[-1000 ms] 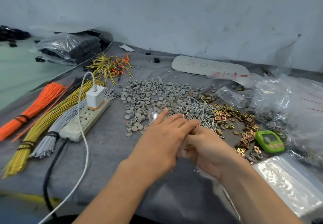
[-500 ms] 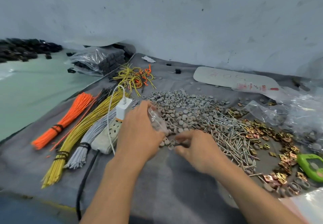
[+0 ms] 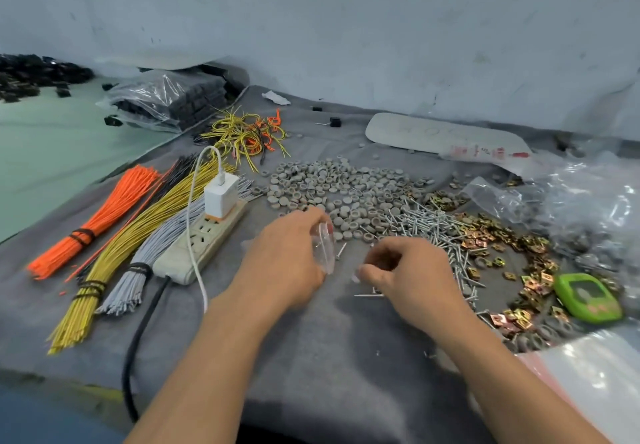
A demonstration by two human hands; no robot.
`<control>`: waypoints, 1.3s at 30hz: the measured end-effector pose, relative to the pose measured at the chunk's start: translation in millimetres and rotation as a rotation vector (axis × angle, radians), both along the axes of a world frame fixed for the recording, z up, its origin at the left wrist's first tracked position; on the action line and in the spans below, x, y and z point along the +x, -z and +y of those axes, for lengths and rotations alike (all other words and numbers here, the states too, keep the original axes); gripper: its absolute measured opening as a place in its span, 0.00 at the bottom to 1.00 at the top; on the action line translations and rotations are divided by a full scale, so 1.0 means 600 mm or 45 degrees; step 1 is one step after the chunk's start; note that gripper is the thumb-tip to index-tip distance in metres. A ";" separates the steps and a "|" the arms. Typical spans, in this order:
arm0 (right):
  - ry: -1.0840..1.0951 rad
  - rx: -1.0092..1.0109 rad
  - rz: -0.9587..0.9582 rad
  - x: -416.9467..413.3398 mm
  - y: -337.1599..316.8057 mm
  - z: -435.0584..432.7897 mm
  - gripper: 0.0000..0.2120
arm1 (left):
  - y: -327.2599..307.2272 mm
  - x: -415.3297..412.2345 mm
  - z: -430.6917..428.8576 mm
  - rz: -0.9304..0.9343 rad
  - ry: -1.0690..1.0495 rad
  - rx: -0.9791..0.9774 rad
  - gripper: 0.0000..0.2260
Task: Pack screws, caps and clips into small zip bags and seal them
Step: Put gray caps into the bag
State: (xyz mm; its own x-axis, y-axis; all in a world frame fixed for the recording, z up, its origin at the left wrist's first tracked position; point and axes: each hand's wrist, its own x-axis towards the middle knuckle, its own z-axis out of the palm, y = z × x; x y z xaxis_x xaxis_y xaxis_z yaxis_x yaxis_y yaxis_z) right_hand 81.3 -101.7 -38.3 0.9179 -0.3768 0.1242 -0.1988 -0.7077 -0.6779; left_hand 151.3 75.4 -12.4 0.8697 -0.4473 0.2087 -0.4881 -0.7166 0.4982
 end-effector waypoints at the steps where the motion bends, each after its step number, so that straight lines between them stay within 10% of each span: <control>1: 0.038 0.119 -0.072 -0.006 -0.007 -0.005 0.08 | -0.001 -0.004 -0.009 -0.016 0.031 -0.010 0.19; 22: 0.026 0.983 -0.572 -0.013 -0.048 -0.021 0.17 | -0.020 -0.032 -0.079 0.388 0.030 -0.680 0.17; 31: -0.181 -0.502 0.098 0.003 0.023 0.009 0.10 | -0.043 -0.015 -0.045 0.681 -0.116 -1.275 0.10; 39: -0.096 -0.570 0.053 0.024 0.034 0.023 0.07 | -0.045 -0.014 -0.027 0.645 -0.066 -1.291 0.10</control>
State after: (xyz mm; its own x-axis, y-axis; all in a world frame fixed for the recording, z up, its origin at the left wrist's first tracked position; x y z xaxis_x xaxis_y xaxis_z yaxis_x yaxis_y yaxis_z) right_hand 95.9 -88.1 -58.6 0.9485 -0.2261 0.2220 -0.1557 -0.9428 -0.2948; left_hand 143.1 59.0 14.8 0.9697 -0.2331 0.0730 -0.0467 0.1166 0.9921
